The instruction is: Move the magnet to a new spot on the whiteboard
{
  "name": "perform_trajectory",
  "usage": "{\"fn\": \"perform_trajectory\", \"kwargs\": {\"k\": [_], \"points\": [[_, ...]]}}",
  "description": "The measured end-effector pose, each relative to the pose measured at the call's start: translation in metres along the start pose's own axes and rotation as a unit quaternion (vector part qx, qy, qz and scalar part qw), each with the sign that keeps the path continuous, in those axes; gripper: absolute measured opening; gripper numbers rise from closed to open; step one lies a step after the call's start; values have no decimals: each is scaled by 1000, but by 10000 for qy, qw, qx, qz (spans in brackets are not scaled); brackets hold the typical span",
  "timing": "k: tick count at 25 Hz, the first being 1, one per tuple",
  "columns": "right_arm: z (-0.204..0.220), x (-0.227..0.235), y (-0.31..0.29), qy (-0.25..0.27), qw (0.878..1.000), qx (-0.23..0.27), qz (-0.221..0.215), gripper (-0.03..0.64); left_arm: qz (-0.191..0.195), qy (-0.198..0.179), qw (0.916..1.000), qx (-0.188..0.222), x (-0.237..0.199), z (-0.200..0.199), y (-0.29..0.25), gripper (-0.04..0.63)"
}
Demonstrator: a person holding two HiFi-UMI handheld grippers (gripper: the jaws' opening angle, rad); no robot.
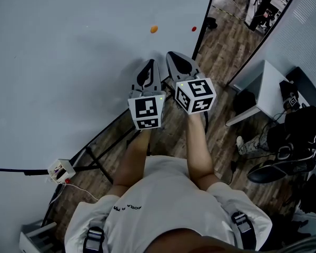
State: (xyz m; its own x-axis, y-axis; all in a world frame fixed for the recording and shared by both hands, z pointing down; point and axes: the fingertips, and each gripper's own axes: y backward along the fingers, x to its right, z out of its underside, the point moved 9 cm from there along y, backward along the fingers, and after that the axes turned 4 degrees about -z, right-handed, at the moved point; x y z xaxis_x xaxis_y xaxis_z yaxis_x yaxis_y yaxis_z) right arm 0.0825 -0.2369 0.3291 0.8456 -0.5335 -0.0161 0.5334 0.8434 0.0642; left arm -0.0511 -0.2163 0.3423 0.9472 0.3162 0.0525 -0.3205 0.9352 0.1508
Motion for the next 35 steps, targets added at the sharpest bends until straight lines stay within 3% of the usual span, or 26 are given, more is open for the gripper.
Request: {"fn": "perform_trajectory", "kwargs": {"k": [9, 12, 35], "points": [[3, 16, -19, -158, 9995, 98, -239, 15, -70, 20, 10000, -37, -2, 7, -11, 2], [1, 19, -27, -168, 9991, 122, -371, 60, -99, 3, 10000, -10, -2, 6, -15, 2], [-5, 34, -78, -197, 9971, -62, -730, 173, -270, -67, 9996, 61, -13, 5, -16, 2]]}}
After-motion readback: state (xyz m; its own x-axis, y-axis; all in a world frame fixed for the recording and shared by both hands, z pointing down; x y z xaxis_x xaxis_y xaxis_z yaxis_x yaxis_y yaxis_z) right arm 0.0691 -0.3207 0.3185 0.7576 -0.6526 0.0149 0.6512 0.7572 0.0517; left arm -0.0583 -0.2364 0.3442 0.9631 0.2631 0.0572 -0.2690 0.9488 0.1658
